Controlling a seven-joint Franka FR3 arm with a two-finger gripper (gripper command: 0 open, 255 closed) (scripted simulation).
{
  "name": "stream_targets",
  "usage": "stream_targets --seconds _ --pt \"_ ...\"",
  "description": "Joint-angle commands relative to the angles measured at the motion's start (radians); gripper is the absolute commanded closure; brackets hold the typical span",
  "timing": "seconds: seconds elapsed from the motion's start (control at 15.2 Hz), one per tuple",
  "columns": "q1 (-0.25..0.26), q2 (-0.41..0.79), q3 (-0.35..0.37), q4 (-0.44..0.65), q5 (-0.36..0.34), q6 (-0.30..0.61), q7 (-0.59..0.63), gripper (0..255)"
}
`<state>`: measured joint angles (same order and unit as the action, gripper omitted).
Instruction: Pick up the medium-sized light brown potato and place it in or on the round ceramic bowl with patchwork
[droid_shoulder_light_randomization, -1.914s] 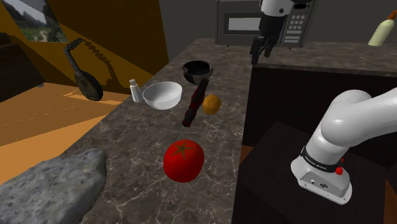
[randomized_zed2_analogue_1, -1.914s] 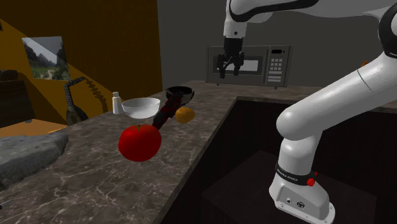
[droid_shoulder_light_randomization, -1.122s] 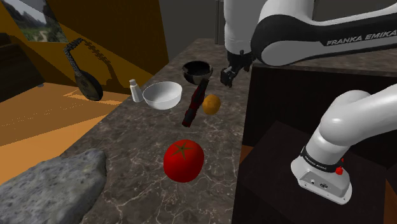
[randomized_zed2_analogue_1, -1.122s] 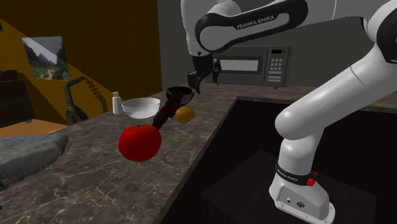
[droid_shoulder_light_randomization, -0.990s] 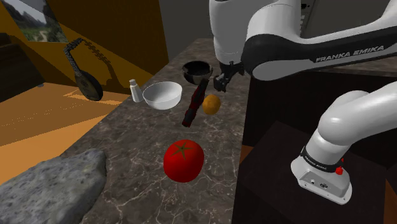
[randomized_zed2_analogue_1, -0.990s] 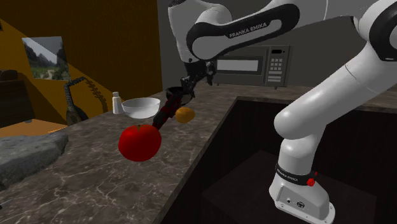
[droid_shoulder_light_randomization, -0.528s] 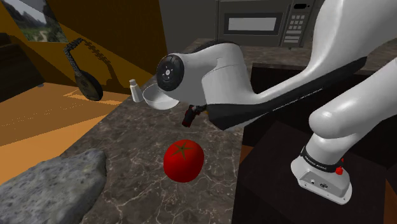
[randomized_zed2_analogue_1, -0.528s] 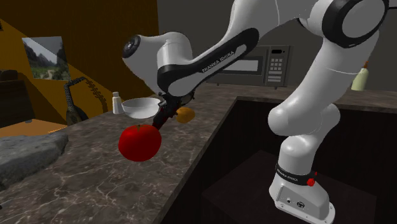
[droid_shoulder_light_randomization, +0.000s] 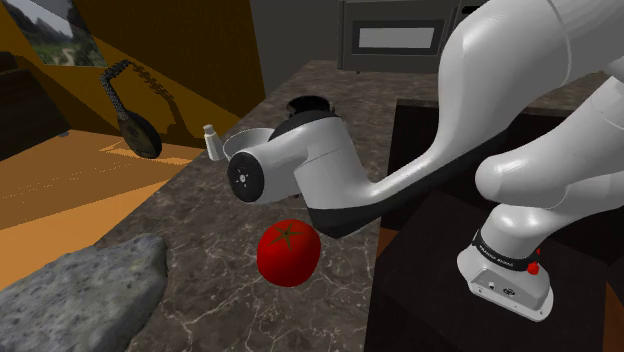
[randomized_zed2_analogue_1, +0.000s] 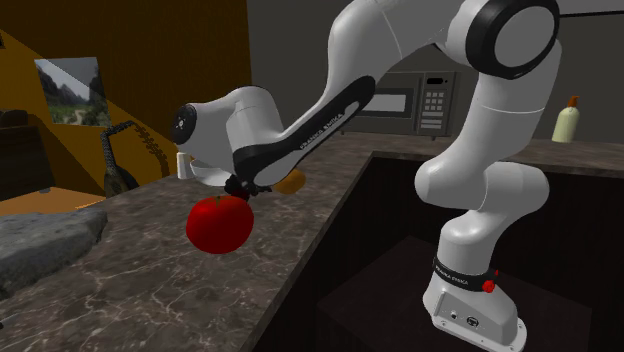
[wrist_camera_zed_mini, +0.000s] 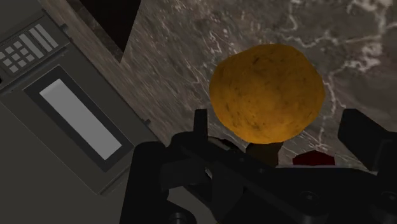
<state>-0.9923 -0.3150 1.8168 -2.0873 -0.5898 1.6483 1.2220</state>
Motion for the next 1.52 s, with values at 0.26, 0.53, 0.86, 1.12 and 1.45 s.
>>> stream_targets --seconds 0.26,0.53,0.86,1.12,1.45 --pt "-0.017 0.014 -0.006 -0.036 0.010 0.032 0.009 0" --pt "-0.017 0.014 -0.006 -0.036 0.010 0.032 0.009 0" --pt "-0.017 0.014 -0.006 -0.036 0.010 0.032 0.009 255" --pt "-0.017 0.014 -0.007 -0.036 0.010 0.032 0.009 255" --pt "0.021 0.048 -0.040 -0.018 -0.014 -0.009 0.005 255"
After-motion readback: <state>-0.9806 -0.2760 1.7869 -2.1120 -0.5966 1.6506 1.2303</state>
